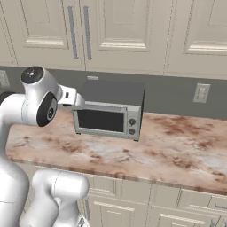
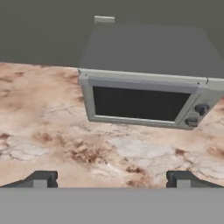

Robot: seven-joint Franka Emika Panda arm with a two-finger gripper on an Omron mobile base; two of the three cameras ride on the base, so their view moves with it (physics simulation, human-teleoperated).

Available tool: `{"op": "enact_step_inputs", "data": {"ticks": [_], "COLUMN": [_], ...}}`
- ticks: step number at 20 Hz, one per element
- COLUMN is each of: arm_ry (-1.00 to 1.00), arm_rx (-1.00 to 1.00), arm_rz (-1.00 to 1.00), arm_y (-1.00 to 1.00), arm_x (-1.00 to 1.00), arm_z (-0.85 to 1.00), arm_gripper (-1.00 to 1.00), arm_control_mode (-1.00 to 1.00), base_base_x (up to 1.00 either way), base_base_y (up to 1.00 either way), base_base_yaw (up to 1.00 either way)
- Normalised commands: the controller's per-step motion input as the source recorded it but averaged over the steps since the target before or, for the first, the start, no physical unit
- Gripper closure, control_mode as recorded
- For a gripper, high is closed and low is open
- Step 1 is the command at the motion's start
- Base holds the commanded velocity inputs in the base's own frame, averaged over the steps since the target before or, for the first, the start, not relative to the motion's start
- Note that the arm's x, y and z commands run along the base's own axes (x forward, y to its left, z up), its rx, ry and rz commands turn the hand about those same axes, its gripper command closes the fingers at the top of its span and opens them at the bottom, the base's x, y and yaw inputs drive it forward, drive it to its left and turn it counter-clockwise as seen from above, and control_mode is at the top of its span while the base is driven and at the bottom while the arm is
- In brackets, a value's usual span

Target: Move the bowls from the cabinet to the plates on the dining table.

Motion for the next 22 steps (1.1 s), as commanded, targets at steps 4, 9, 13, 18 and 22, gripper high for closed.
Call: {"op": "enact_step_inputs", "data": {"ticks": [4, 9, 13, 18, 22], "arm_ry": [-0.17, -0.17, -0.17, -0.19, -0.17], "arm_rx": [0.00, 0.00, 0.01, 0.05, 0.04], "arm_rz": [0.00, 0.00, 0.00, 0.00, 0.00], "arm_y": [0.10, 0.04, 0.00, 0.00, 0.00], "arm_x": [-0.25, -0.09, 0.00, 0.00, 0.00], "arm_z": [0.04, 0.09, 0.16, 0.25, 0.22], "arm_gripper": [-1.00, -1.00, -1.00, -1.00, -1.00], "arm_control_mode": [-1.00, -1.00, -1.00, -1.00, -1.00], "base_base_x": [0.00, 0.00, 0.00, 0.00, 0.00], "base_base_y": [0.00, 0.00, 0.00, 0.00, 0.00], "base_base_yaw": [0.00, 0.00, 0.00, 0.00, 0.00]}}
